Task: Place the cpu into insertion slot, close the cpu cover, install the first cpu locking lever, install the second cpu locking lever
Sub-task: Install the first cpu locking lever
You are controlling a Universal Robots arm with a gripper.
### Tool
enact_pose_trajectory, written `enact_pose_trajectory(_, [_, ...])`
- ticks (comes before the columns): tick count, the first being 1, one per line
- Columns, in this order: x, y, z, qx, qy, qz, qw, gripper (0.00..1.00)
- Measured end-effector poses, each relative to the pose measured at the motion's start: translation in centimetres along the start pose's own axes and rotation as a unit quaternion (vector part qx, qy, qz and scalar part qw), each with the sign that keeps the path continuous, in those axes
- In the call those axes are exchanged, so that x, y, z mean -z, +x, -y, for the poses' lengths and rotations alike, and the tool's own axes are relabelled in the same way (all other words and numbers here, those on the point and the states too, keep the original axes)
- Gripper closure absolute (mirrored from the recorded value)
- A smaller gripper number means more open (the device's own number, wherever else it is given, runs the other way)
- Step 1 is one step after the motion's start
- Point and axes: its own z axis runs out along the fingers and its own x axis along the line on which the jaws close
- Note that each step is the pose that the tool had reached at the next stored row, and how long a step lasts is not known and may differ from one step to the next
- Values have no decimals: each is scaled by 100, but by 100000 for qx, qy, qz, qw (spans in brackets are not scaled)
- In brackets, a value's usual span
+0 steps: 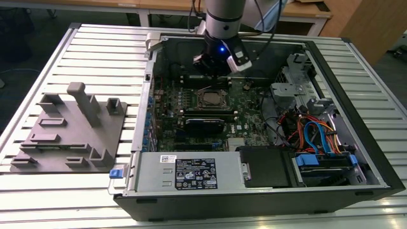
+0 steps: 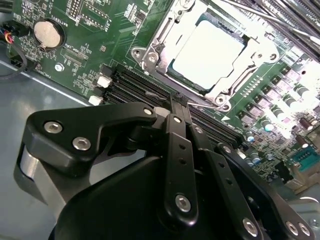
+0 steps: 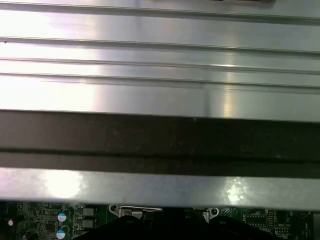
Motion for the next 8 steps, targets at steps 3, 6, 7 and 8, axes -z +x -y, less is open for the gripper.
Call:
enact_pose_trajectory(3, [-12, -17, 1, -438, 7, 34, 99999, 90])
enact_pose_trajectory(6, [-25, -28, 2, -531, -12, 45, 99999, 90])
enact_pose_trajectory(7, [-30, -30, 3, -536, -22, 45, 99999, 90])
enact_pose_trajectory(8, [-35, -32, 3, -548, -39, 44, 99998, 90])
